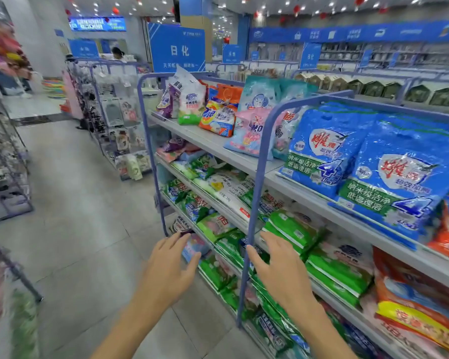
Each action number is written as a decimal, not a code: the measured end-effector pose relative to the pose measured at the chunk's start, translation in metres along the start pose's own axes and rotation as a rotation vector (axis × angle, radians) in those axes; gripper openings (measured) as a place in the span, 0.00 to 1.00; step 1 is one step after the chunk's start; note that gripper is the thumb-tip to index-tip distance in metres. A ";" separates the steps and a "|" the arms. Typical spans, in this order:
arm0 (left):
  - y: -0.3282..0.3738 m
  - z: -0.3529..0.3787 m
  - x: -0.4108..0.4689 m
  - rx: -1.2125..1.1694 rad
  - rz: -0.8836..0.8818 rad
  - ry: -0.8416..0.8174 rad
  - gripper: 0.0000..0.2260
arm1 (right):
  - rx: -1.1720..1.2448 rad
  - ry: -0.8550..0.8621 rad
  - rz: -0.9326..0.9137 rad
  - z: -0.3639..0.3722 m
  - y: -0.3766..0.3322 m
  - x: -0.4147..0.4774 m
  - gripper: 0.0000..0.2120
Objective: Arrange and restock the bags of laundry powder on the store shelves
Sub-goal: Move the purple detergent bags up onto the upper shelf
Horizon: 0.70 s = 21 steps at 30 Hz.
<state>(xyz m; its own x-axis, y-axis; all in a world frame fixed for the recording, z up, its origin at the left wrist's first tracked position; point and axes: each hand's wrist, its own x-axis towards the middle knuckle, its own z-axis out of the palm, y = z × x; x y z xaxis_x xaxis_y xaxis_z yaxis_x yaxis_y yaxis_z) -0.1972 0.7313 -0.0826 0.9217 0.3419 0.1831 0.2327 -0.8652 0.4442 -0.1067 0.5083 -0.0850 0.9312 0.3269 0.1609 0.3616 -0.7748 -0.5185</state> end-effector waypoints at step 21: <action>-0.198 -0.039 0.259 -0.081 -0.125 0.079 0.25 | 0.161 -0.079 -0.071 0.177 -0.165 0.285 0.27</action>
<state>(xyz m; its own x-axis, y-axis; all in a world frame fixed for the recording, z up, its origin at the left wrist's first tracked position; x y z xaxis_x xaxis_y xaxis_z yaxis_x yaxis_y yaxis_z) -0.0170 1.0050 -0.0888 0.8591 0.4758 0.1887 0.3157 -0.7827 0.5364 0.0907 0.8250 -0.1020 0.8948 0.4244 0.1387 0.4088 -0.6539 -0.6366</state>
